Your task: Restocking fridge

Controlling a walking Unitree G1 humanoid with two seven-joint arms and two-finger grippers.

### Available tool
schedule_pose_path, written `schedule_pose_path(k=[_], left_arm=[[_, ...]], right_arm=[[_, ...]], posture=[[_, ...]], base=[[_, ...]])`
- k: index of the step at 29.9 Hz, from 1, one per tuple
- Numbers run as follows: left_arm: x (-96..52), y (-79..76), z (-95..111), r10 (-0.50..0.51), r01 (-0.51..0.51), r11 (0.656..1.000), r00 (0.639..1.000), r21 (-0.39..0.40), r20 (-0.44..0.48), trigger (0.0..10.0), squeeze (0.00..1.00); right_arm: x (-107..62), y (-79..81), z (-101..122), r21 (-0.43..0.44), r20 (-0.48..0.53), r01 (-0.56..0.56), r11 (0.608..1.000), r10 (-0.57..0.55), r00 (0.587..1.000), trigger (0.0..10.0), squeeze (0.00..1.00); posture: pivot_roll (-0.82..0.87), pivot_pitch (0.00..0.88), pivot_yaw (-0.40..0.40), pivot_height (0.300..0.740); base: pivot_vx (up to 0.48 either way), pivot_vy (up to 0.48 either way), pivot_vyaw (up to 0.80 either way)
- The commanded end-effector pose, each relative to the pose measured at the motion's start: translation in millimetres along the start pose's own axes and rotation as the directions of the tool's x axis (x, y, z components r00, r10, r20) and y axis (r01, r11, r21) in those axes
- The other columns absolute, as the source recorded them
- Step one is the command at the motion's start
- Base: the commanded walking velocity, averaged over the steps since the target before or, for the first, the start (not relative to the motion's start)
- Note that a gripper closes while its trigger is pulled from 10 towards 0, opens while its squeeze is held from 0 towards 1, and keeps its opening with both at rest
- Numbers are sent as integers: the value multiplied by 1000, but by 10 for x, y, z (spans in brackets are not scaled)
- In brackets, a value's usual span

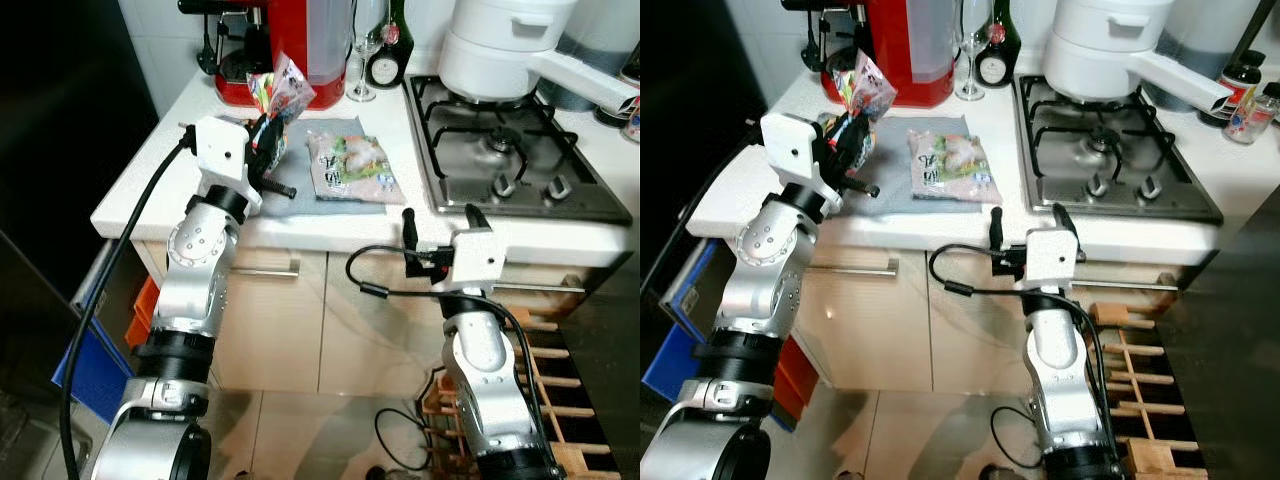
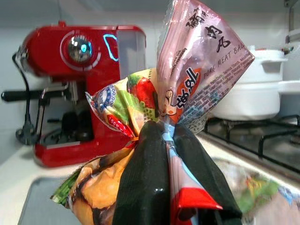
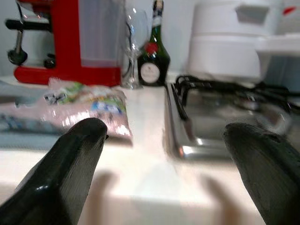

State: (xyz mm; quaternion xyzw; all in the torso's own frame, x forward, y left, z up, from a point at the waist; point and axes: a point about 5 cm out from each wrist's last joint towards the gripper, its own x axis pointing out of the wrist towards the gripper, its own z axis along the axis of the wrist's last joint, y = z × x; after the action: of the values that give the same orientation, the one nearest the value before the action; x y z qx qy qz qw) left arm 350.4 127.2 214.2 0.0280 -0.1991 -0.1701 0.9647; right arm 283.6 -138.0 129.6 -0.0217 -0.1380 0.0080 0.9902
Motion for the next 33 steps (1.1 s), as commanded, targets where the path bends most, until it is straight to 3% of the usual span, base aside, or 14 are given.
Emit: schedule_pose_path(k=[1, 6, 23, 33], left_arm=[[-3, -6, 38, 4, -4, 1000, 1000, 9, 14, 10000, 0], [-2, -13, 30, 3, -3, 1000, 1000, 10, 11, 10000, 0], [-51, -25, -33, -6, 6, 1000, 1000, 11, -14, 10000, 0], [-132, -30, -114, -7, 7, 1000, 999, 6, -44, 10000, 0]], right_arm=[[-6, -18, -39, 9, -24, 7, 1000, -7, 1000, 10000, 0], [-13, -12, -45, 4, -23, 0, 1000, 0, 1000, 10000, 0], [-61, -4, -84, -8, -34, -18, 1000, 17, 999, 10000, 0], [-82, -6, -110, -12, -44, -21, 1000, 20, 999, 10000, 0]], posture=[[-62, 0, 7, 740], [-62, 0, 6, 740], [-66, 0, 7, 740], [-61, 0, 6, 740]], base=[[-356, 0, 0], [-338, 0, 0], [0, 0, 0], [-273, 0, 0]])
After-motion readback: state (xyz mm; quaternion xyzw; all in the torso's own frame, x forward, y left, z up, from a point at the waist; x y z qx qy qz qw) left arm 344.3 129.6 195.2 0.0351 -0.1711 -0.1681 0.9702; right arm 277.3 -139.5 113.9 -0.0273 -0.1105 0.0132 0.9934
